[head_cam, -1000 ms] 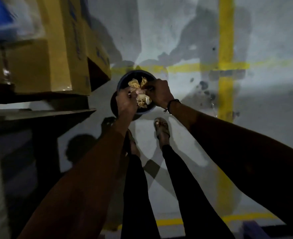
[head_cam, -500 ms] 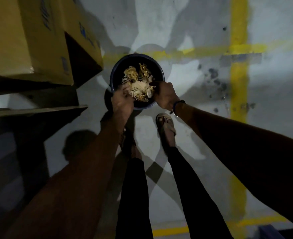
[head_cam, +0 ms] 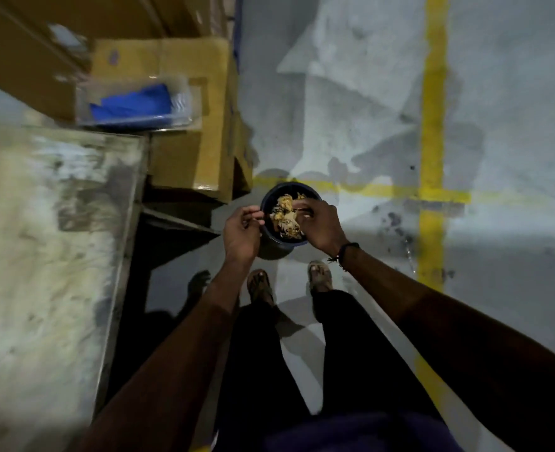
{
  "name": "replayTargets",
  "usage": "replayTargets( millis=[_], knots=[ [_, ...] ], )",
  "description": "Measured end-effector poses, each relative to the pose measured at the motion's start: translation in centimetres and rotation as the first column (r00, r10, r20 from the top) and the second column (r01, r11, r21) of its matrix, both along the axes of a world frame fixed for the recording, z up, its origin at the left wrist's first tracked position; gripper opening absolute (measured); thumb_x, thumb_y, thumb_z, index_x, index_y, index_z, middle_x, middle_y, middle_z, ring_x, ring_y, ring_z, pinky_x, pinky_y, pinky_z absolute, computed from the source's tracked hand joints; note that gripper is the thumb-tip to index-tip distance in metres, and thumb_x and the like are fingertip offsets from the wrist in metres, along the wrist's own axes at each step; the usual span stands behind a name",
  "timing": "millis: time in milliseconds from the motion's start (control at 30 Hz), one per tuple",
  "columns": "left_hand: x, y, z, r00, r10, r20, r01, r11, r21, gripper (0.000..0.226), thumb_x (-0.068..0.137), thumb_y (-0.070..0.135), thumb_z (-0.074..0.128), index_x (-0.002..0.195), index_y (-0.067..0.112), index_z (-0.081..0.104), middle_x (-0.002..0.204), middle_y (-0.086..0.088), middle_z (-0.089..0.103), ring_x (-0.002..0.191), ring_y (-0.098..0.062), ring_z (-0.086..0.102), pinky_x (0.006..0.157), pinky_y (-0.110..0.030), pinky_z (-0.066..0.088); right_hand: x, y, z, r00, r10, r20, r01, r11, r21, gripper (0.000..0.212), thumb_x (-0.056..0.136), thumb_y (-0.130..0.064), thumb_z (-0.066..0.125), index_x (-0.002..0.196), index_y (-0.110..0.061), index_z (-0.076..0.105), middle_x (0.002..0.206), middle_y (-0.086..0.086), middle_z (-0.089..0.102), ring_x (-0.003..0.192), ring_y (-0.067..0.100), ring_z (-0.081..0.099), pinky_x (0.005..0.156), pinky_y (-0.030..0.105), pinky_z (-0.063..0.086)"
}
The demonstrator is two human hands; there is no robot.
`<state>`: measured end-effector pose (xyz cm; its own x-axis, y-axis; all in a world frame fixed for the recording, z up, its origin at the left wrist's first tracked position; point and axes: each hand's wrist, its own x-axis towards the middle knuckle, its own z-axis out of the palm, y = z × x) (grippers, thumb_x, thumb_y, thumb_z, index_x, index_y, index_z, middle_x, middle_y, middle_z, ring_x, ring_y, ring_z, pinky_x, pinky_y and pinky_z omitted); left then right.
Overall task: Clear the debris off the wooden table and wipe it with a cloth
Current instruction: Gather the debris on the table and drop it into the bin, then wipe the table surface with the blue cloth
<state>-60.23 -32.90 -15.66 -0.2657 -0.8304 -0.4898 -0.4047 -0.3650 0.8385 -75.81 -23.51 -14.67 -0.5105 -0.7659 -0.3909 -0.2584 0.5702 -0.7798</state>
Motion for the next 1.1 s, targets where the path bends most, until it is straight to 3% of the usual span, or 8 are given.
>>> replayTargets(
  millis=[100, 233, 333, 433, 600, 900, 1033, 1100],
  knots=[
    [2.4, 0.7, 5.5, 0.996, 0.092, -0.022, -0.093, 0.994, -0.059, 0.028, 0.099, -0.011, 0.047, 0.113, 0.002, 0.067, 0.100, -0.007, 0.072, 0.082, -0.009, 0.068, 0.074, -0.024, 0.055, 1.4, 0.4, 5.9, 0.998, 0.063, 0.013, -0.062, 0.996, -0.056, 0.030, 0.097, 0.003, 0.063, 0.124, 0.000, 0.074, 0.125, 0.016, 0.075, 0.116, 0.027, 0.070, 0.104, 0.029, 0.054],
    [6.0, 2.6, 10.5, 0.974, 0.224, -0.019, -0.225, 0.970, -0.088, 0.034, 0.098, -0.008, 0.047, 0.105, 0.017, 0.070, 0.097, -0.001, 0.074, 0.079, -0.006, 0.070, 0.083, -0.038, 0.057, 3.5, 0.9, 11.3, 0.992, 0.121, 0.020, -0.118, 0.987, -0.113, 0.023, 0.097, 0.000, 0.068, 0.118, -0.002, 0.077, 0.119, 0.012, 0.077, 0.113, 0.020, 0.070, 0.104, 0.027, 0.053],
    [8.5, 3.8, 13.1, 0.929, 0.366, -0.063, -0.370, 0.924, -0.099, 0.034, 0.098, -0.008, 0.048, 0.102, 0.016, 0.070, 0.097, -0.008, 0.075, 0.084, -0.022, 0.071, 0.087, -0.047, 0.059, 5.0, 0.8, 13.9, 0.982, 0.189, 0.011, -0.186, 0.974, -0.130, 0.021, 0.098, -0.005, 0.070, 0.116, -0.009, 0.078, 0.118, 0.006, 0.078, 0.114, 0.019, 0.071, 0.106, 0.036, 0.054],
    [11.0, 4.1, 15.2, 0.880, 0.463, -0.108, -0.474, 0.873, -0.113, 0.028, 0.101, -0.008, 0.048, 0.110, 0.008, 0.069, 0.101, -0.015, 0.074, 0.088, -0.026, 0.072, 0.071, -0.038, 0.059, 7.3, -0.4, 16.3, 0.962, 0.272, 0.040, -0.264, 0.955, -0.134, 0.023, 0.101, -0.007, 0.068, 0.122, -0.006, 0.077, 0.121, 0.007, 0.077, 0.115, 0.018, 0.069, 0.104, 0.029, 0.051],
    [14.9, 2.5, 18.2, 0.769, 0.619, -0.158, -0.635, 0.768, -0.082, 0.031, 0.101, -0.011, 0.043, 0.110, 0.006, 0.068, 0.091, -0.004, 0.072, 0.068, -0.002, 0.068, 0.058, -0.022, 0.055, 11.8, -3.7, 17.9, 0.932, 0.356, 0.060, -0.343, 0.925, -0.162, 0.022, 0.101, -0.009, 0.068, 0.122, -0.009, 0.076, 0.123, 0.006, 0.077, 0.119, 0.020, 0.070, 0.110, 0.041, 0.054],
    [23.5, -1.5, 19.7, 0.688, 0.714, -0.129, -0.726, 0.682, -0.094, 0.036, 0.092, -0.009, 0.045, 0.104, 0.012, 0.072, 0.095, -0.002, 0.074, 0.070, -0.001, 0.069, 0.069, -0.031, 0.055, 21.9, -10.5, 19.8, 0.878, 0.475, 0.055, -0.455, 0.866, -0.208, 0.021, 0.101, -0.004, 0.067, 0.120, -0.002, 0.075, 0.117, 0.012, 0.077, 0.108, 0.017, 0.071, 0.103, 0.031, 0.055],
    [26.0, -3.6, 19.6, 0.683, 0.717, -0.138, -0.730, 0.674, -0.110, 0.033, 0.092, -0.008, 0.047, 0.107, 0.010, 0.071, 0.095, -0.002, 0.073, 0.066, 0.004, 0.067, 0.059, -0.024, 0.054, 24.4, -13.2, 19.6, 0.880, 0.473, 0.046, -0.454, 0.865, -0.211, 0.021, 0.101, -0.001, 0.065, 0.120, 0.001, 0.074, 0.118, 0.015, 0.076, 0.105, 0.017, 0.069, 0.086, 0.003, 0.049],
    [26.9, -4.3, 19.2, 0.690, 0.711, -0.138, -0.724, 0.681, -0.113, 0.030, 0.094, -0.007, 0.049, 0.110, 0.007, 0.071, 0.096, -0.002, 0.073, 0.065, 0.006, 0.067, 0.058, -0.021, 0.054, 25.1, -14.1, 19.4, 0.883, 0.466, 0.049, -0.448, 0.870, -0.205, 0.022, 0.101, 0.001, 0.064, 0.121, 0.002, 0.073, 0.118, 0.015, 0.076, 0.105, 0.017, 0.069, 0.084, 0.003, 0.047]
  ],
)
